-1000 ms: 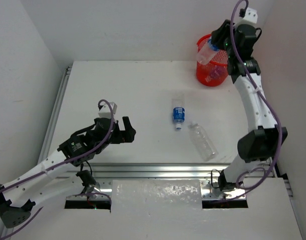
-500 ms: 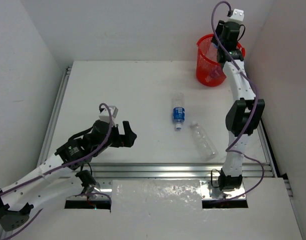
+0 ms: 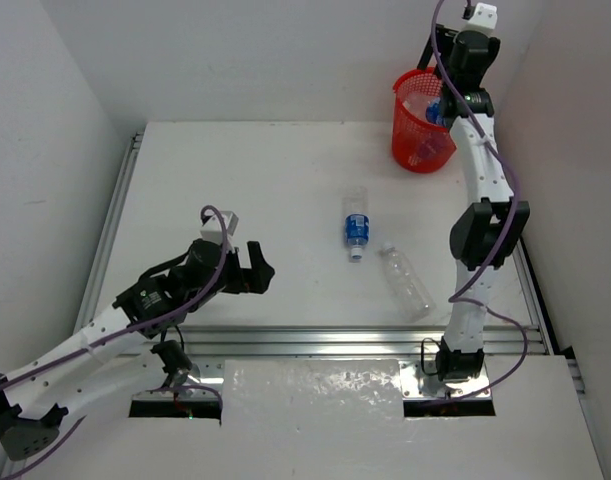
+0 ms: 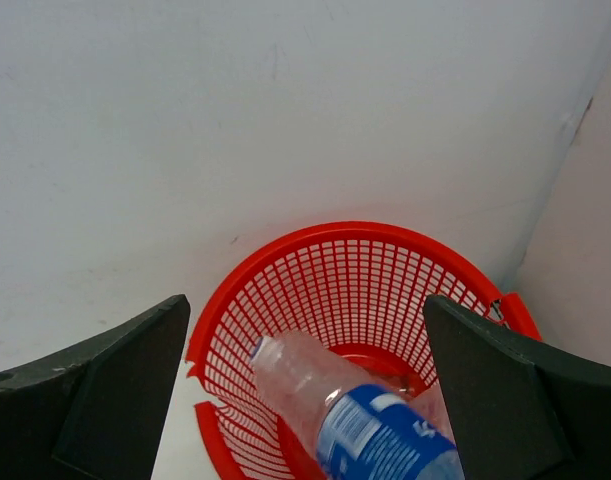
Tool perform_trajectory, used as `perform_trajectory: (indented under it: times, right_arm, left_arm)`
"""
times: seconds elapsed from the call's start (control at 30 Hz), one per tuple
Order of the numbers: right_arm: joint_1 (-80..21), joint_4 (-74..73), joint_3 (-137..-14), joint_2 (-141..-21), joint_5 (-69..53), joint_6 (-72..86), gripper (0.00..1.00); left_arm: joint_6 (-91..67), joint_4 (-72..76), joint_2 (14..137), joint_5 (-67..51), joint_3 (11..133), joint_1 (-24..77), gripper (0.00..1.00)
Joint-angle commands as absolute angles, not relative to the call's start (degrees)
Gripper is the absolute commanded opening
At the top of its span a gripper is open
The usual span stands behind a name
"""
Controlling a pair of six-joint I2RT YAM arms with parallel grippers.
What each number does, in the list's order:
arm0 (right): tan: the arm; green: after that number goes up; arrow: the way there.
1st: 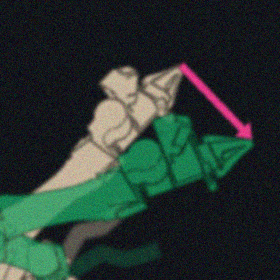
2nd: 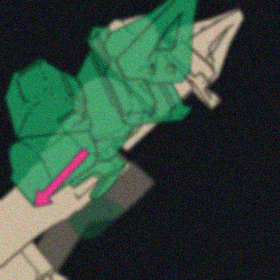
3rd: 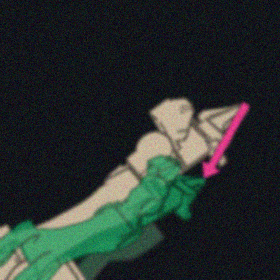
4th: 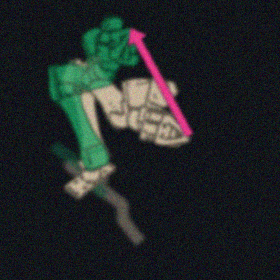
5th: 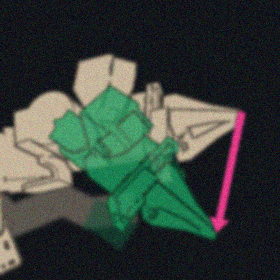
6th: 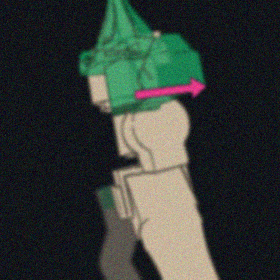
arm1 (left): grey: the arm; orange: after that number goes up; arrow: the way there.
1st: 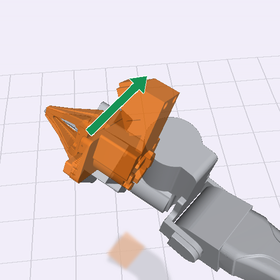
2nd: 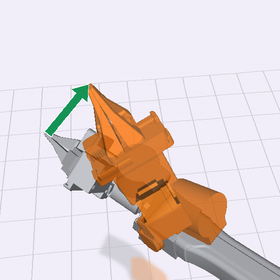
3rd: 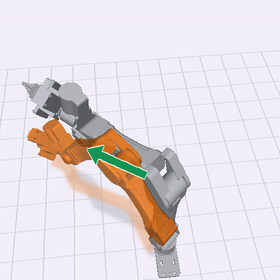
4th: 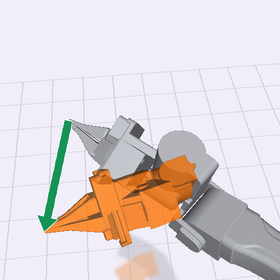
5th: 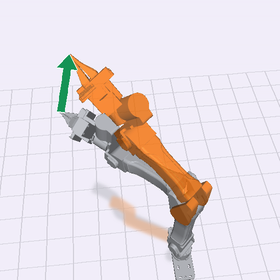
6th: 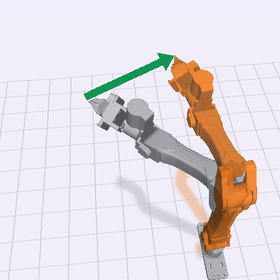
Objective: Put the plastic bottles in the bin
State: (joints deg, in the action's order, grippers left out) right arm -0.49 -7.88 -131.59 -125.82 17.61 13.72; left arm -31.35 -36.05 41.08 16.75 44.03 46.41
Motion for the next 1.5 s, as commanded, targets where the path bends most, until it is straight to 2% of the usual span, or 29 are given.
perform_trajectory:
  times: [0.0, 0.13, 0.2, 0.23, 0.4, 0.47, 0.63, 0.8, 0.9, 1.03, 1.1, 1.13, 1.2, 1.23, 1.3, 1.37, 1.43, 1.47]
  right_arm:
    - [-0.44, -9.22, -134.3, -120.95, 17.05, 15.38, 0.99]
    - [-0.62, -13.26, -133.25, -114.02, 17.22, 16.17, 0.99]
    - [-0.7, -17.82, -129.65, -108.67, 15.4, 18.19, 0.99]
    - [-0.7, -19.67, -127.81, -106.63, 14.42, 18.98, 0.99]
    - [-2.1, -31.19, -106.56, -91.43, 1.07, 23.82, 0.99]
    - [-5.08, -30.07, -92.21, -81.45, 0.26, 22.68, 0.99]
    - [-9.14, -25.49, -67.64, -60.08, 0.26, 24.16, 0.99]
    - [-9.84, -27.15, -58.73, -49.23, -1.49, 25.22, 0.99]
    - [-9.84, -28.65, -57.66, -45.8, -2.55, 25.31, 0.99]
    - [-9.93, -29.88, -55.81, -43.42, -5.18, 25.14, 0.99]
    - [-9.93, -29.97, -55.37, -42.45, -6.23, 24.87, 0.99]
    - [-9.93, -29.45, -54.85, -42.28, -6.85, 24.7, 0.99]
    - [-9.93, -28.74, -54.15, -42.36, -8.6, 24.0, 0.99]
    - [-9.93, -28.65, -54.05, -42.62, -9.57, 23.73, 0.99]
    - [-9.93, -27.35, -53.27, -43.5, -13.86, 23.82, 0.99]
    - [-9.93, -26.11, -52.74, -44.12, -15.64, 24.86, 0.99]
    - [-9.84, -22.69, -51.6, -44.91, -19.66, 26.8, 0.99]
    - [-9.84, -17.98, -49.76, -45.35, -24.47, 28.46, 0.99]
  left_arm:
    - [-31.55, -34.8, 43.24, 18.28, 44.82, 46.23, 1.0]
    - [-34.45, -30.69, 48.93, 16.01, 44.56, 46.23, 1.0]
    - [-35.15, -20.09, 53.84, 10.67, 43.69, 46.32, 1.0]
    - [-35.5, -20.04, 55.79, 9.42, 43.86, 46.32, 1.0]
    - [-34.28, -10.9, 72.63, 7.91, 52.44, 47.99, 1.0]
    - [-33.84, -10.37, 78.11, 8.26, 56.23, 48.08, 1.0]
    - [-29.89, -13.96, 97.44, 9.66, 72.13, 48.78, 1.0]
    - [-27.78, -17.48, 113.62, 12.56, 87.17, 48.6, 0.98]
    - [-27.25, -21.17, 122.23, 14.94, 96.92, 48.17, 0.94]
    - [-27.51, -23.64, 129.54, 16.0, 106.24, 47.46, 0.86]
    - [-27.42, -23.9, 132.09, 16.17, 107.66, 46.94, 0.79]
    - [-27.42, -24.08, 132.62, 16.52, 108.36, 46.67, 0.71]
    - [-27.86, -24.61, 133.94, 16.96, 108.63, 45.44, 0.64]
    - [-28.47, -24.87, 133.95, 16.96, 108.28, 44.92, 0.34]
    - [-29.09, -25.23, 132.2, 18.88, 105.14, 43.68, 0.12]
    - [-28.83, -24.09, 127.02, 21.17, 101.27, 43.42, 0.0]
    - [-28.3, -21.55, 121.76, 23.11, 92.7, 43.51, 0.0]
    - [-28.04, -16.49, 109.46, 21.64, 83.24, 43.51, 0.0]
